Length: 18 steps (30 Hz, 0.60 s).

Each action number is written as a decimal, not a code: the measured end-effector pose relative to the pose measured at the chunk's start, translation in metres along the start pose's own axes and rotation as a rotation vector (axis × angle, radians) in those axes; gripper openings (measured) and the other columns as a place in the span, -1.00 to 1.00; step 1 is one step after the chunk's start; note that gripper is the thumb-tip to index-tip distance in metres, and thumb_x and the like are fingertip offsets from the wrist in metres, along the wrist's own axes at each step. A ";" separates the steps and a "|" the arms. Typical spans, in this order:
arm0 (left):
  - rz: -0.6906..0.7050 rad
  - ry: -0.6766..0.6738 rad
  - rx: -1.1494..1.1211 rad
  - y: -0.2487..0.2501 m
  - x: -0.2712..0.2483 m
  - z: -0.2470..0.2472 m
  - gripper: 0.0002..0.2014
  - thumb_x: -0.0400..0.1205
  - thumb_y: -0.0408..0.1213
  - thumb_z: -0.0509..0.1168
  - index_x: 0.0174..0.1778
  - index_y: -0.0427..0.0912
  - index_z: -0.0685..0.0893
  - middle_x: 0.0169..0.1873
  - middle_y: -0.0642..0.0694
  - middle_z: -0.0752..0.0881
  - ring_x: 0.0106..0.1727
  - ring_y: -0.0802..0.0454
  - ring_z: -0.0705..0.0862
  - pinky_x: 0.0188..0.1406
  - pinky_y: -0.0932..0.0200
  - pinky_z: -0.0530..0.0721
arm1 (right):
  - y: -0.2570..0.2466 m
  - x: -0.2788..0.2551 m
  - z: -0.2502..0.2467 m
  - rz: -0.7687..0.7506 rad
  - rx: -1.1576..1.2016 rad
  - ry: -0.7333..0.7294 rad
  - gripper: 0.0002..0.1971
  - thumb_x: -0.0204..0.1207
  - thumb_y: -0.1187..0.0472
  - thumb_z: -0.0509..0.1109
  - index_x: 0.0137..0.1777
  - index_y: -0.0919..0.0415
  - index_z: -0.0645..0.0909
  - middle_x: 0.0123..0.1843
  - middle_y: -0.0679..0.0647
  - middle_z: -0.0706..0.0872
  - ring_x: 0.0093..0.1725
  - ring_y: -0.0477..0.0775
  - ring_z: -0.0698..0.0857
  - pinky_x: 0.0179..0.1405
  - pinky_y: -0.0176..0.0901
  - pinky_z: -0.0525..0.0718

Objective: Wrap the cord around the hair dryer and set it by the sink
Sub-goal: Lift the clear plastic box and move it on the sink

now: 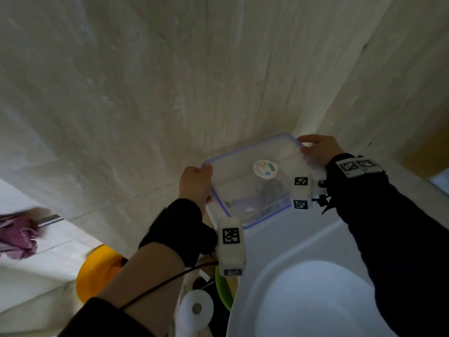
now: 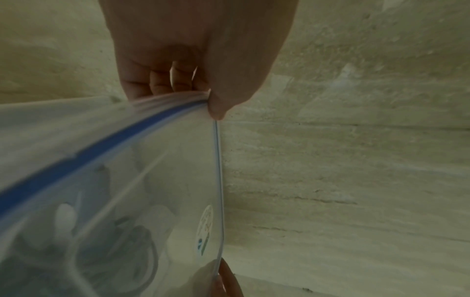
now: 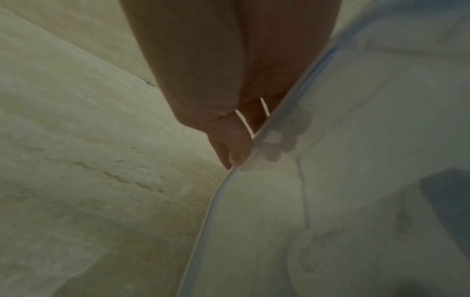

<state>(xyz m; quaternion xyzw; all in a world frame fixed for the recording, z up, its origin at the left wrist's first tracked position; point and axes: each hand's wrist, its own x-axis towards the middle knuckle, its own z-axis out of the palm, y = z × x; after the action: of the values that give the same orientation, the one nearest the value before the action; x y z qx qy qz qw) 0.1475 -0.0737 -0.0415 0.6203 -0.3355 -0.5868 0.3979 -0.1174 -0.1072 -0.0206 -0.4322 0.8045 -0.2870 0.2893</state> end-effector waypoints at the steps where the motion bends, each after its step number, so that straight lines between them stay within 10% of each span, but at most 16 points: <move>1: -0.004 -0.014 -0.003 0.002 0.000 0.000 -0.77 0.62 -0.10 0.21 -0.05 -0.22 0.49 -0.08 -0.30 0.62 -0.14 -0.16 0.62 -0.26 0.06 0.60 | -0.002 0.000 -0.002 -0.001 -0.016 0.000 -0.66 0.59 0.27 0.29 0.35 0.23 0.61 0.03 0.18 0.62 -0.40 0.03 0.53 -0.40 -0.25 0.48; 8: -0.031 -0.102 0.010 0.007 -0.003 -0.007 -0.69 0.65 -0.10 0.21 -0.35 -0.19 0.45 -0.30 -0.15 0.61 -0.32 -0.04 0.60 -0.45 0.14 0.57 | -0.009 -0.015 -0.008 -0.009 -0.129 -0.026 -0.56 0.64 0.21 0.23 0.50 0.28 0.45 0.58 0.28 0.43 0.50 0.27 0.48 0.48 0.01 0.41; 18: -0.085 -0.054 -0.023 0.024 -0.012 -0.015 -0.67 0.65 0.00 0.17 0.07 -0.22 0.54 -0.24 -0.15 0.58 -0.30 -0.06 0.57 -0.34 0.10 0.62 | -0.002 -0.033 -0.023 0.057 -0.104 -0.033 -0.52 0.64 0.17 0.21 0.52 0.34 0.41 0.58 0.30 0.42 0.51 0.30 0.45 0.48 0.02 0.37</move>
<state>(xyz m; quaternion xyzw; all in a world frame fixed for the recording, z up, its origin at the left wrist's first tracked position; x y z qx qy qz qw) 0.1621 -0.0726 -0.0146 0.6132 -0.3130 -0.6235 0.3705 -0.1175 -0.0752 0.0034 -0.4280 0.8255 -0.2293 0.2877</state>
